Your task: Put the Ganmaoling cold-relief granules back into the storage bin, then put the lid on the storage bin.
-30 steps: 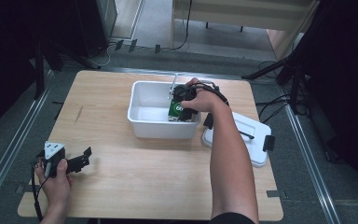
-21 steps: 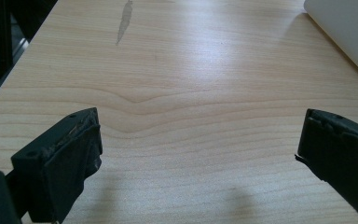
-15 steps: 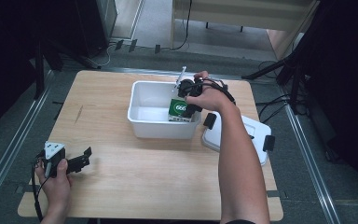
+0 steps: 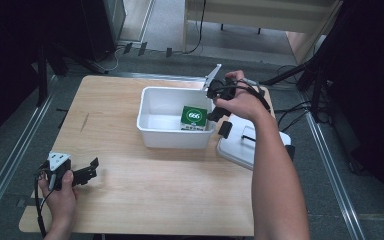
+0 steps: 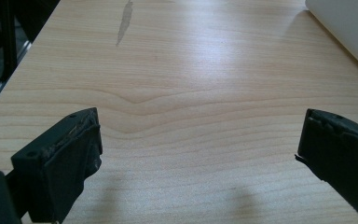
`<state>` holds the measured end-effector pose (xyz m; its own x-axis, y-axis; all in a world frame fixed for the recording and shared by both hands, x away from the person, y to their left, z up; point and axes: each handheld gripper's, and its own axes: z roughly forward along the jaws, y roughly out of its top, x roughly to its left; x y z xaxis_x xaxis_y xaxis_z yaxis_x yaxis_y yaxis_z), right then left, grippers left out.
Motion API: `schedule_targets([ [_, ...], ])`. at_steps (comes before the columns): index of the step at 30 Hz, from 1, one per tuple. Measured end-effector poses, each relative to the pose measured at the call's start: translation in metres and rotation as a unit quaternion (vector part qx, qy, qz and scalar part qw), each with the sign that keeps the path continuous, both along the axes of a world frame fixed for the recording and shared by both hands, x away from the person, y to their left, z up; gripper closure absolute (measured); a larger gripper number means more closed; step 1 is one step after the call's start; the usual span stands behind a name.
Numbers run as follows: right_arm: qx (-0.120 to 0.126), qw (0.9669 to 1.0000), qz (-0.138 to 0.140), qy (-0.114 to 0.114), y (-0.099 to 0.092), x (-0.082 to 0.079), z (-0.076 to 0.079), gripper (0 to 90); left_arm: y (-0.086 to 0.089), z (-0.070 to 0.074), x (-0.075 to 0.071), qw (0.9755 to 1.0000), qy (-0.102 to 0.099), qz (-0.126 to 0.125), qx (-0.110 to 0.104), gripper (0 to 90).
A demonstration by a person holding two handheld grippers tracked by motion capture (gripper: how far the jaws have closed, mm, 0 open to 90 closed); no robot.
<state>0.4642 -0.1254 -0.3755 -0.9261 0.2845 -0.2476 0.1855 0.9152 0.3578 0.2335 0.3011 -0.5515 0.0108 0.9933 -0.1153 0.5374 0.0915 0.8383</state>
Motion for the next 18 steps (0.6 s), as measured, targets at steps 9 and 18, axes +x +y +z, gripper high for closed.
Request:
schedule_targets([
  [9,0.000,0.9994,-0.035,0.005,-0.056,-0.018,-0.007,1.1,0.000,0.000,0.000,1.0000,0.000,-0.001,0.001,0.0],
  [18,-0.017,0.9979,-0.061,0.015,-0.104,-0.038,-0.030,13.5,-0.001,0.000,0.000,1.0000,0.000,-0.001,0.006,0.0],
])
